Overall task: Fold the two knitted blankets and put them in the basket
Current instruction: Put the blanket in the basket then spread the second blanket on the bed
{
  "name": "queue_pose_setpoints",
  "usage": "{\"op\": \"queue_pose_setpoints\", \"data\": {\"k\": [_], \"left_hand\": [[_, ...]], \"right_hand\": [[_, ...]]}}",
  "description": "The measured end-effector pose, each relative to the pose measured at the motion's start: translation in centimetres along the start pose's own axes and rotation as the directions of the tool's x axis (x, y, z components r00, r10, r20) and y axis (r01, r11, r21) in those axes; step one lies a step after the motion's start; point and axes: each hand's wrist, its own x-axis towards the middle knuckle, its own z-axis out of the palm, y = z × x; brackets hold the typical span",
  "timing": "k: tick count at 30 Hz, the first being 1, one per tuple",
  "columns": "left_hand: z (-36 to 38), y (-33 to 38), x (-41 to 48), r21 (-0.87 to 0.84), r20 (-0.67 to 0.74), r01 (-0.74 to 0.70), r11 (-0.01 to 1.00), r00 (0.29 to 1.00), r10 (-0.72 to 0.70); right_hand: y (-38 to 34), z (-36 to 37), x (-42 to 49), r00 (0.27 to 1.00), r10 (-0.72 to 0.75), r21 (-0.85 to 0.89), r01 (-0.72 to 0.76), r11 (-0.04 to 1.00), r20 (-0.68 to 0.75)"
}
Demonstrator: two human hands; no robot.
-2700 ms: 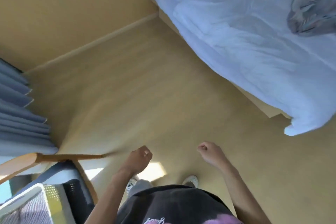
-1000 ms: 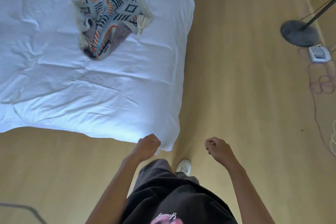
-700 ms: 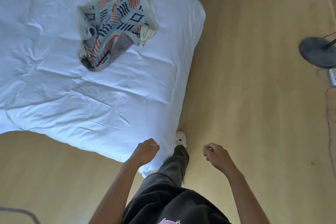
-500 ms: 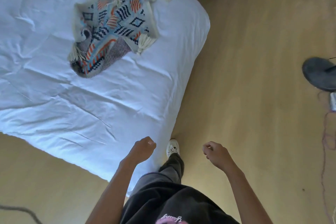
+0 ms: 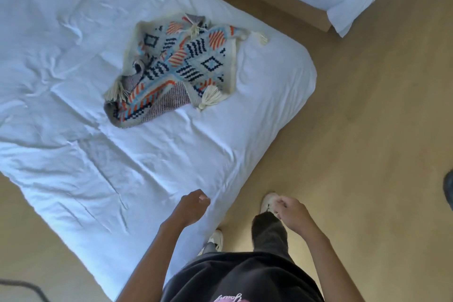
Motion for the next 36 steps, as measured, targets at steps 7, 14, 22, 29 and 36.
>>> {"op": "queue_pose_setpoints", "data": {"k": [7,14,22,29,36], "left_hand": [[1.5,7.6,5.8,-0.169,-0.122,0.107,0.980,0.984,-0.129],[3.1,13.5,7.5,-0.376,-0.182,0.175,0.910,0.949,-0.258],[3.2,12.0,8.9,-0.513,-0.193,0.307,0.802,0.869,-0.456],[-1.5,12.5,14.0,-0.593,-0.146,0.287,0.753,0.881,-0.451],[-8.7,14.4,20.9,-0.625,-0.160,0.237,0.744,0.893,-0.420]], "right_hand": [[-3.2,-10.2,10.9,0.988,-0.083,-0.210,0.110,0.971,0.133],[-8.5,-17.6,19.2,0.951,-0.177,-0.367,0.264,0.892,0.254],[-14.4,-15.7,24.7,0.865,-0.164,-0.491,0.414,0.766,0.474],[-20.2,-15.3,29.0,0.864,-0.166,-0.535,0.433,0.725,0.475],[-26.4,-12.9,33.6,0.866,-0.168,-0.563,0.442,0.698,0.471]]}}
